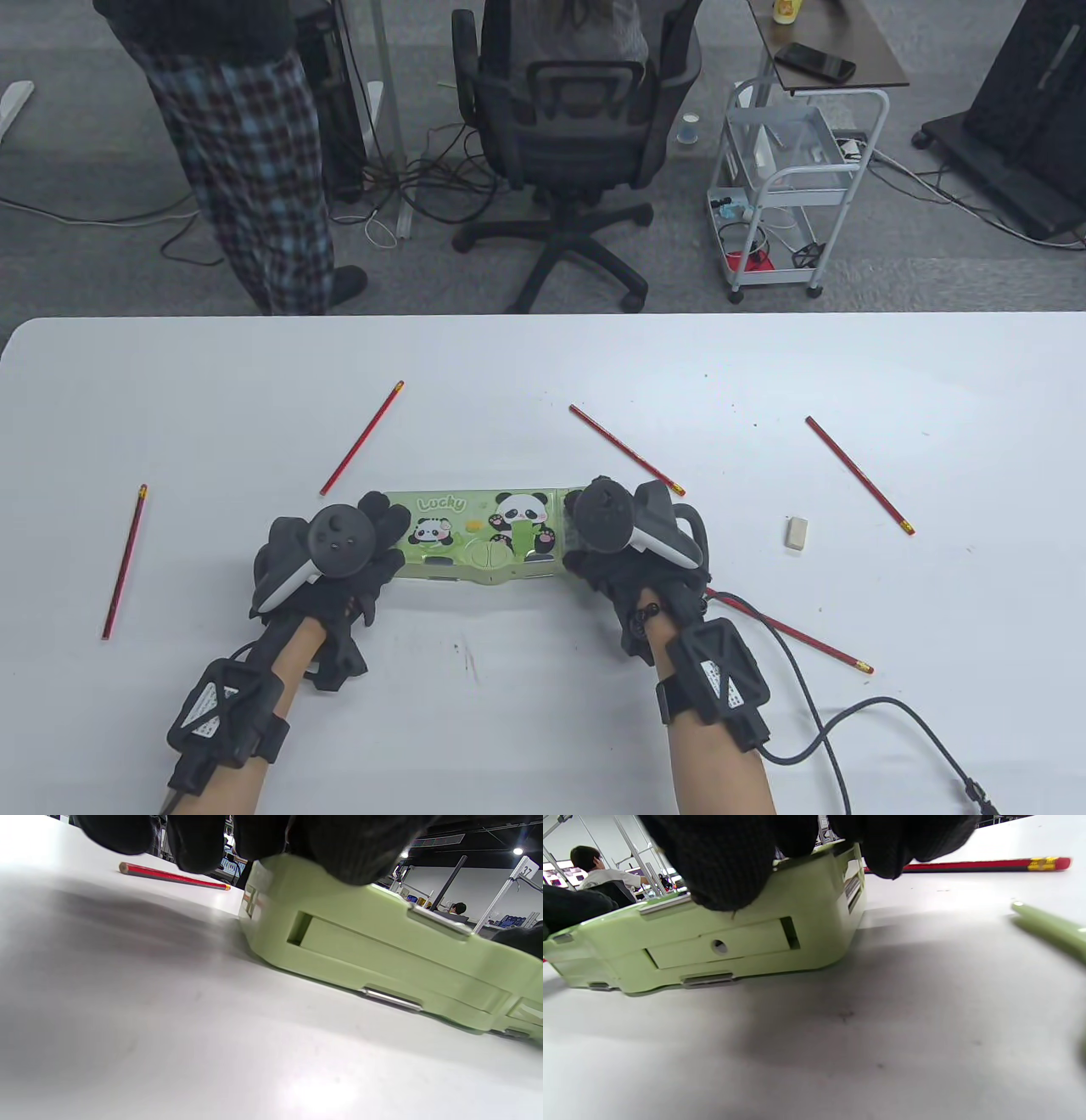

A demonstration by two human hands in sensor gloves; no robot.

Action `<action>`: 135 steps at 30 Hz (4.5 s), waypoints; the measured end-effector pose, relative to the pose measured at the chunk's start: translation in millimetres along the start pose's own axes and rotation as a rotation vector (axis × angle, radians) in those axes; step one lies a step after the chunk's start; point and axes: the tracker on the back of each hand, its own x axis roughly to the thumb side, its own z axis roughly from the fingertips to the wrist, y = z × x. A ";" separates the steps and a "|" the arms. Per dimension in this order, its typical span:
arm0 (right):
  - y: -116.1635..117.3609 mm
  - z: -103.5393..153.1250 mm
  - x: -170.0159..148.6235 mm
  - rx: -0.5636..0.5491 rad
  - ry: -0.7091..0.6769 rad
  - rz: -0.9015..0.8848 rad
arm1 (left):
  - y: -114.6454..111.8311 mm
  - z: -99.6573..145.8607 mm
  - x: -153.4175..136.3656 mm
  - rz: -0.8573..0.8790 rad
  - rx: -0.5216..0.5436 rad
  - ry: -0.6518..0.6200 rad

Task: Organize multifunction pencil case

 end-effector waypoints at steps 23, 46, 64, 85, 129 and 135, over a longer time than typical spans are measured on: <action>15.9 -26.6 48.5 0.156 0.308 -0.239 | 2.8 -6.0 -7.2 0.056 -0.023 -0.026; 9.8 -38.4 61.0 0.225 0.384 -0.059 | 3.9 -7.5 -6.3 0.035 -0.028 -0.022; -67.0 37.7 -69.5 -0.074 0.381 0.087 | 4.8 -8.0 -6.7 0.029 -0.035 -0.020; -41.0 56.2 -191.7 0.071 0.569 0.324 | 4.8 -7.4 -7.4 0.022 -0.037 -0.020; -7.1 70.0 21.2 -0.082 -0.099 0.346 | 3.1 -6.1 -5.1 -0.022 -0.026 -0.021; 9.6 76.1 31.7 -0.080 -0.181 0.403 | 3.2 -6.3 -4.8 -0.026 -0.027 -0.019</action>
